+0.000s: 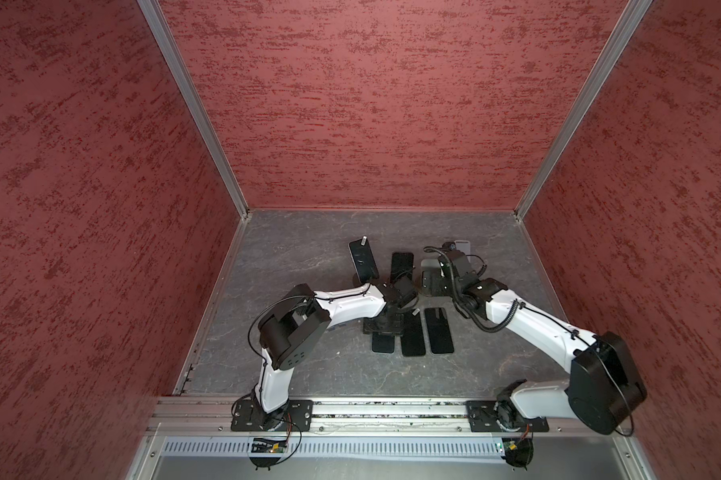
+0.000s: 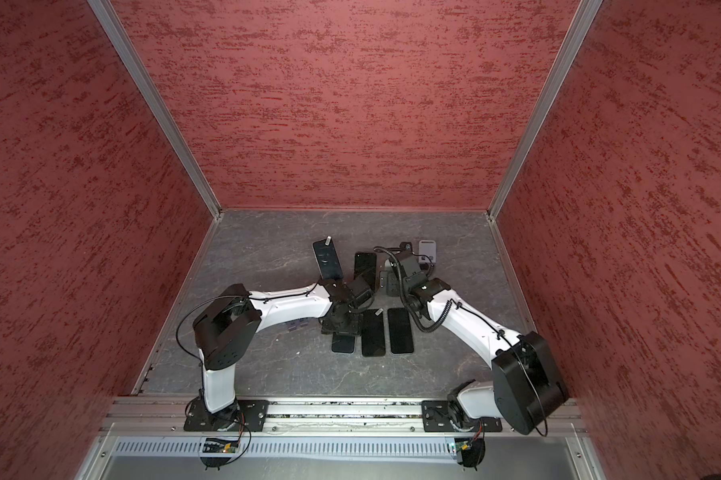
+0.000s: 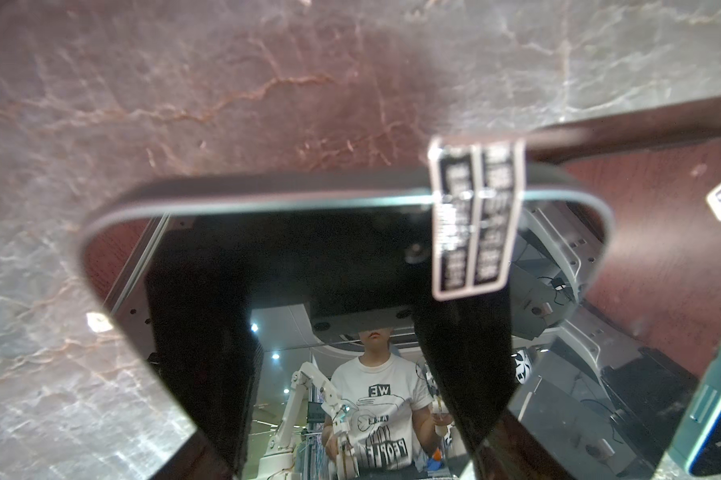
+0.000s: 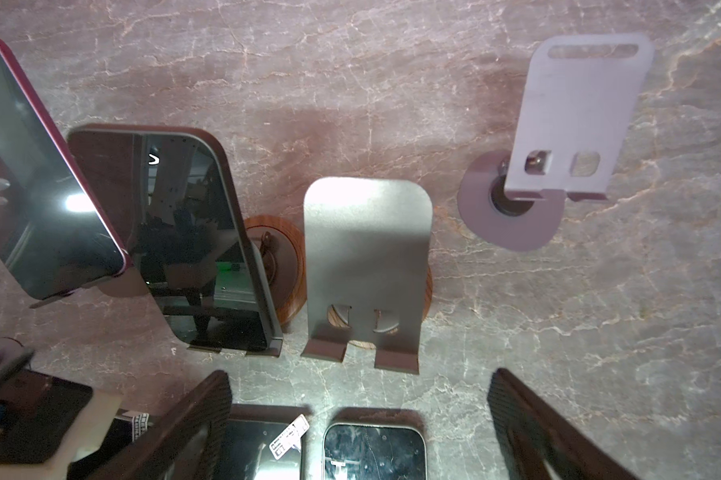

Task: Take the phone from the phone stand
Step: 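Lower the held phone flat beside the other phones and open the left gripper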

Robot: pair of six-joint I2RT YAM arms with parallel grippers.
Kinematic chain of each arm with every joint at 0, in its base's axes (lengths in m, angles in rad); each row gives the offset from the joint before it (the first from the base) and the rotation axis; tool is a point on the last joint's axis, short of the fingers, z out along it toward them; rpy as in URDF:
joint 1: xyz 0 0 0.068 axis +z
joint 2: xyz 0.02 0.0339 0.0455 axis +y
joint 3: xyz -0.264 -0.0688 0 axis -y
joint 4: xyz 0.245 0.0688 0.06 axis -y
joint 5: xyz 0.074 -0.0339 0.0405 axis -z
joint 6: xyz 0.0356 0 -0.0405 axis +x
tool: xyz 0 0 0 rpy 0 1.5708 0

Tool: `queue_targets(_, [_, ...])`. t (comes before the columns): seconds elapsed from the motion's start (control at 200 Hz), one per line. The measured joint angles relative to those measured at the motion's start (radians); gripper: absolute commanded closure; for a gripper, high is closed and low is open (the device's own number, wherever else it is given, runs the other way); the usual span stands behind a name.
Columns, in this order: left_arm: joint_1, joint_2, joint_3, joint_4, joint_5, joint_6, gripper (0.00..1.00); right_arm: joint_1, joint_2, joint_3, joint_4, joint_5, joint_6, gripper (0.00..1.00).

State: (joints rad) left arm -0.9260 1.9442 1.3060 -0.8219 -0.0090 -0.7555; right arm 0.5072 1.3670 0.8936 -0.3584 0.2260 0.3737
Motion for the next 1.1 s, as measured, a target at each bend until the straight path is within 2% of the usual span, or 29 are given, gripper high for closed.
queue_targets(0.246, [-0.001, 0.007, 0.009, -0.008, -0.001, -0.001, 0.21, -0.003, -0.009, -0.017, 0.012, 0.004, 0.000, 0.01])
queue_targets(1.102, [-0.018, 0.008, 0.012, -0.007, -0.034, -0.016, 0.19, -0.014, -0.024, -0.040, 0.033, 0.005, 0.000, 0.01])
